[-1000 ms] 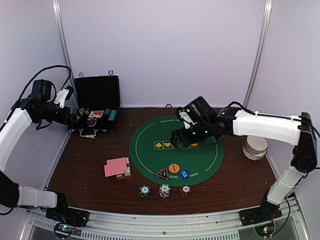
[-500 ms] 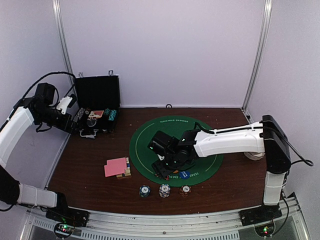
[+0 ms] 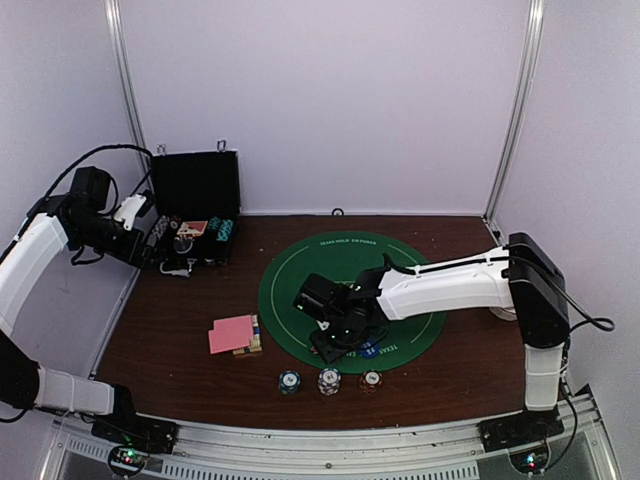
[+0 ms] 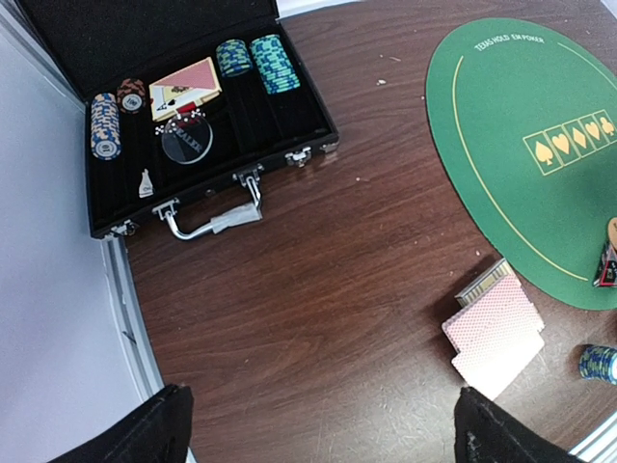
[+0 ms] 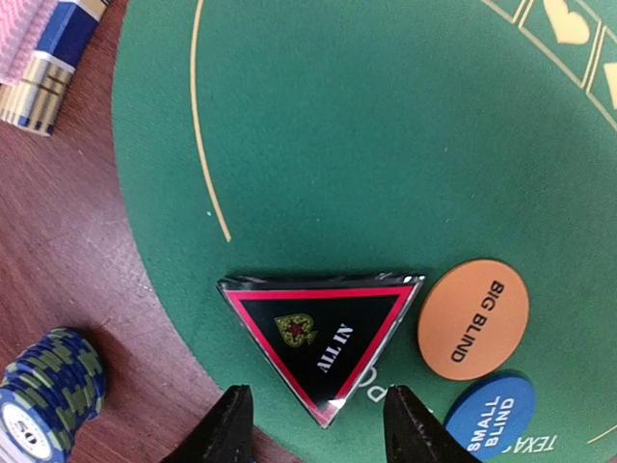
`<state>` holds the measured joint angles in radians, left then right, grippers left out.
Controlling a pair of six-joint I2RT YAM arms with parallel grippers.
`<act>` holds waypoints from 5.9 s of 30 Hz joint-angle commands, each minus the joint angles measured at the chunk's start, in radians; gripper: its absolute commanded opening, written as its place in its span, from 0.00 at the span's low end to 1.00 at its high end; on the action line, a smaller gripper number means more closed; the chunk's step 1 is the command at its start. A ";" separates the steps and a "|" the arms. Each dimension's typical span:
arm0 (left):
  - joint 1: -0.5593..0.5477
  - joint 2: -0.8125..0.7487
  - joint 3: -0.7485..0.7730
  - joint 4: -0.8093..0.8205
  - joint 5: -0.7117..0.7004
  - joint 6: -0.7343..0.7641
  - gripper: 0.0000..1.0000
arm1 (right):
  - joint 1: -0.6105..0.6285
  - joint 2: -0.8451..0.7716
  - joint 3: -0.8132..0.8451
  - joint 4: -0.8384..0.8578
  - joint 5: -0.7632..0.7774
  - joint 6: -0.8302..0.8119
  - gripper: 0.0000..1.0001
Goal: Distribute texas hold em gaming equipment
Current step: Move the all-in button to the poker table mat, then move the big blind button to the poker table mat.
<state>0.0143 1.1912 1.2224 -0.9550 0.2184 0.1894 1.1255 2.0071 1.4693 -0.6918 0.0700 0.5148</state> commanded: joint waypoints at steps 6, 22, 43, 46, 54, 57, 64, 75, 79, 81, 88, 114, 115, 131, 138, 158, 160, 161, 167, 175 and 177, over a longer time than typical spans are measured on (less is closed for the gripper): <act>0.006 -0.013 0.049 0.004 0.024 0.008 0.98 | 0.005 0.044 0.006 -0.008 -0.031 0.032 0.50; 0.006 -0.022 0.063 0.016 0.015 0.007 0.98 | -0.003 0.100 0.037 -0.005 -0.053 0.038 0.46; 0.006 -0.031 0.080 0.018 0.028 0.019 0.98 | -0.061 0.262 0.259 -0.042 -0.098 -0.038 0.32; 0.006 -0.036 0.077 0.019 0.029 0.022 0.98 | -0.066 0.301 0.326 -0.051 -0.077 -0.034 0.31; 0.006 -0.033 0.076 0.019 0.042 0.022 0.98 | -0.092 0.409 0.519 -0.100 -0.050 -0.047 0.30; 0.006 -0.034 0.076 0.019 0.044 0.022 0.97 | -0.102 0.438 0.580 -0.116 -0.041 -0.062 0.29; 0.006 -0.031 0.071 0.018 0.051 0.021 0.97 | -0.135 0.495 0.683 -0.101 -0.043 -0.073 0.30; 0.006 -0.017 0.066 0.001 0.076 0.015 0.97 | -0.175 0.610 0.872 -0.085 -0.067 -0.103 0.34; 0.006 -0.015 0.065 -0.004 0.084 0.015 0.98 | -0.188 0.621 0.893 -0.065 -0.067 -0.095 0.35; 0.006 -0.012 0.066 -0.006 0.089 0.013 0.98 | -0.191 0.622 0.894 -0.055 -0.090 -0.094 0.37; 0.006 -0.005 0.072 -0.017 0.088 0.012 0.98 | -0.191 0.562 0.876 -0.075 -0.086 -0.128 0.59; 0.006 0.011 0.132 -0.069 0.069 0.065 0.98 | -0.191 -0.150 -0.177 0.036 -0.067 -0.061 0.91; 0.006 0.010 0.134 -0.073 0.073 0.066 0.98 | -0.191 -0.146 -0.178 0.042 -0.067 -0.060 0.91; 0.006 0.002 0.140 -0.090 0.080 0.087 0.98 | -0.167 -0.037 -0.078 0.051 -0.106 -0.088 0.83; 0.006 -0.005 0.135 -0.090 0.077 0.097 0.97 | -0.167 -0.014 -0.069 0.049 -0.111 -0.083 0.73; 0.006 -0.016 0.135 -0.141 0.102 0.132 0.97 | -0.169 0.020 -0.055 0.029 -0.021 -0.086 0.51; 0.006 -0.017 0.137 -0.142 0.100 0.134 0.97 | -0.179 0.036 -0.031 0.029 -0.014 -0.089 0.50; 0.006 -0.018 0.138 -0.143 0.099 0.136 0.97 | -0.186 0.043 -0.021 0.029 -0.011 -0.090 0.49; 0.006 -0.026 0.136 -0.149 0.098 0.146 0.98 | -0.237 0.086 0.031 0.052 0.004 -0.100 0.45; 0.006 -0.022 0.132 -0.157 0.098 0.156 0.97 | -0.343 0.208 0.195 0.049 0.018 -0.129 0.39; 0.006 -0.021 0.132 -0.162 0.098 0.160 0.98 | -0.371 0.244 0.252 0.044 0.017 -0.142 0.39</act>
<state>0.0143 1.1831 1.3357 -1.1030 0.3035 0.3290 0.8066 2.1799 1.6363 -0.6472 0.0433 0.4019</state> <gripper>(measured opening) 0.976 0.393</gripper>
